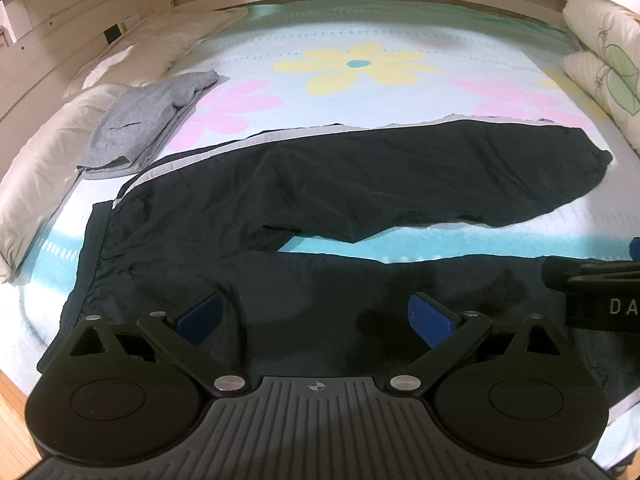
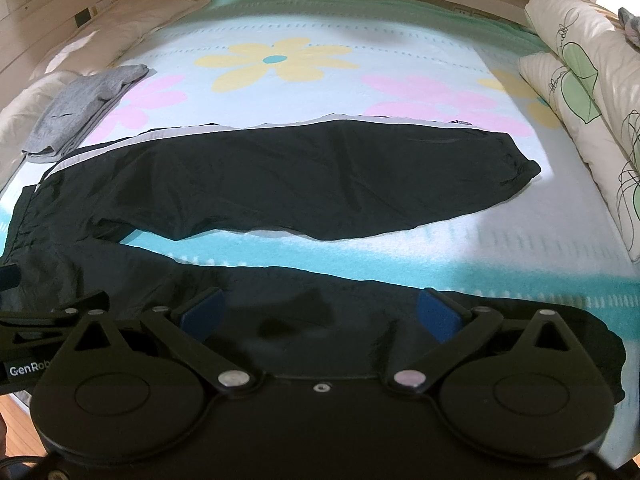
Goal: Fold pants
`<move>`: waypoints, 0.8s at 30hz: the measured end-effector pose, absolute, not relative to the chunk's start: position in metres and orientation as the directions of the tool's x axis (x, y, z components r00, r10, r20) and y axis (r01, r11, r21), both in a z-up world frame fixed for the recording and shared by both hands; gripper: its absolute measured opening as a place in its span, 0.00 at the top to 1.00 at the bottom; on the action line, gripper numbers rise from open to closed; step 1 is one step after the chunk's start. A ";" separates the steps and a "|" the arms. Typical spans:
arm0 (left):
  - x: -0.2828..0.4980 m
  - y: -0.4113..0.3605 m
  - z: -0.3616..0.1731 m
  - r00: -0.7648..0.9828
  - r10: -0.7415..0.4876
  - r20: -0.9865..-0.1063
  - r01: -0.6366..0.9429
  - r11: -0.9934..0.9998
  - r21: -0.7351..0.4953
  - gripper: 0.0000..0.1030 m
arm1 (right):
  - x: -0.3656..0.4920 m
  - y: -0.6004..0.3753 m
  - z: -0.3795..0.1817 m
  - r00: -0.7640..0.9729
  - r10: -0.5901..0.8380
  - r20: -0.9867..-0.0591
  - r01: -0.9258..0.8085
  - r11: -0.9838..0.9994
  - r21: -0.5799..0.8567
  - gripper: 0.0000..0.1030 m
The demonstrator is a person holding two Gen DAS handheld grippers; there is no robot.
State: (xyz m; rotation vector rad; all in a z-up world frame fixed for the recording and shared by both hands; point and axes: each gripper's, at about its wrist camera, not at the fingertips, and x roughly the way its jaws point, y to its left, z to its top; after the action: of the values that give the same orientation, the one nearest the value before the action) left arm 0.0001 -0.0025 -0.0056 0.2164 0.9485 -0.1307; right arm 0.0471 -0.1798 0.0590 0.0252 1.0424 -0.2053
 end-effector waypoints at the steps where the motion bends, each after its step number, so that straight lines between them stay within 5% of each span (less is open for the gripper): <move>1: 0.000 -0.002 -0.006 0.577 -0.016 -0.817 0.206 0.970 0.126 0.03 | 0.047 -0.180 0.059 0.486 -0.156 -0.860 0.180 0.981 -0.076 0.01; 24: 0.000 -0.004 -0.009 0.568 -0.023 -0.823 0.210 0.971 0.118 0.03 | 0.048 -0.180 0.059 0.479 -0.152 -0.865 0.174 0.982 -0.077 0.01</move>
State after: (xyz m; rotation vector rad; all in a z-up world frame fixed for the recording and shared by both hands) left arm 0.0003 -0.0039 -0.0094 0.2118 0.9586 -0.1376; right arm 0.0480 -0.1801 0.0586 0.0229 1.0527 -0.1995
